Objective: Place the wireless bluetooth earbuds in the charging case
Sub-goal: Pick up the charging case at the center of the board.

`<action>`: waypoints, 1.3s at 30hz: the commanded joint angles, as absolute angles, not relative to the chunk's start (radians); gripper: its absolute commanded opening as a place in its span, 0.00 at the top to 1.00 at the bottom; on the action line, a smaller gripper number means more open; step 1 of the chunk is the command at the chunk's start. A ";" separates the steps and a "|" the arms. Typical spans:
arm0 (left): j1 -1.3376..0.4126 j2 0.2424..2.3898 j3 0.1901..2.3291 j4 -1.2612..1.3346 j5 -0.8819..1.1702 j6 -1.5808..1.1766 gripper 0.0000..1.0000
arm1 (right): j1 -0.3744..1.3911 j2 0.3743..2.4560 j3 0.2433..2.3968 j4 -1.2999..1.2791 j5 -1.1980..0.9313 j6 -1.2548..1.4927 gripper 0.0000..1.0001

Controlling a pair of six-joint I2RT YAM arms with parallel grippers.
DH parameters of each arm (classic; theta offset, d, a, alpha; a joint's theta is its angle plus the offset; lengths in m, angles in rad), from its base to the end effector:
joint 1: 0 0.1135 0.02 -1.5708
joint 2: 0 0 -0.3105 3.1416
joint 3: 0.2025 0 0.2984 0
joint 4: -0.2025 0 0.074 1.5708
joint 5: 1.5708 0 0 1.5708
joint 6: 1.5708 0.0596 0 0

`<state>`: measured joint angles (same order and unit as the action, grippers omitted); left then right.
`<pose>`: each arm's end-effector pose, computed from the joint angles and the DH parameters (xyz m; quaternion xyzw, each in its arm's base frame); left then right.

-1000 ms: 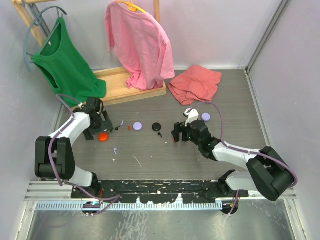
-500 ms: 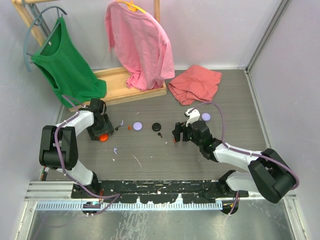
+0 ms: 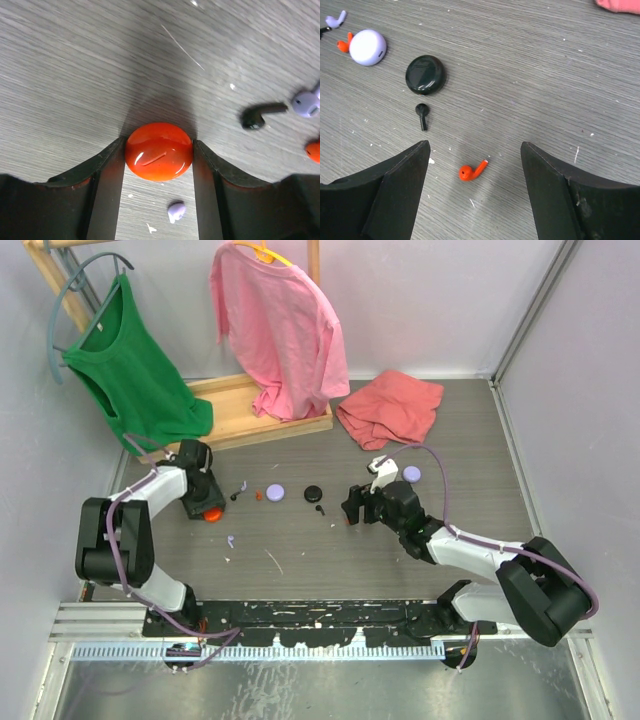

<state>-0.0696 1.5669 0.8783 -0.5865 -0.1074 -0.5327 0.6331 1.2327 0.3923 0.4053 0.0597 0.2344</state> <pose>0.3211 -0.0160 0.1571 -0.2343 0.9595 0.0071 0.1562 0.2261 0.1615 0.1725 -0.1511 0.8292 0.2031 0.4984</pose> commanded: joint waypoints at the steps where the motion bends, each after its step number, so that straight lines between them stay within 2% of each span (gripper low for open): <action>1: -0.125 1.492 0.851 -0.530 -0.002 -0.541 0.65 | 0.638 1.218 0.395 0.499 -0.013 0.249 0.21; 12: -0.417 1.304 0.921 -0.519 -0.063 -0.524 0.64 | 0.638 1.180 0.374 0.611 -0.160 0.283 0.21; 20: -0.615 1.217 0.933 -0.427 -0.130 -0.645 0.63 | 0.638 1.193 0.315 0.845 -0.247 0.398 0.22; 27: -0.698 1.171 0.916 -0.361 -0.222 -0.869 0.63 | 0.674 1.262 0.280 1.102 -0.274 0.478 0.25; 39: -0.800 1.140 0.901 -0.253 -0.309 -0.983 0.62 | 0.784 1.404 0.275 1.421 -0.189 0.486 0.31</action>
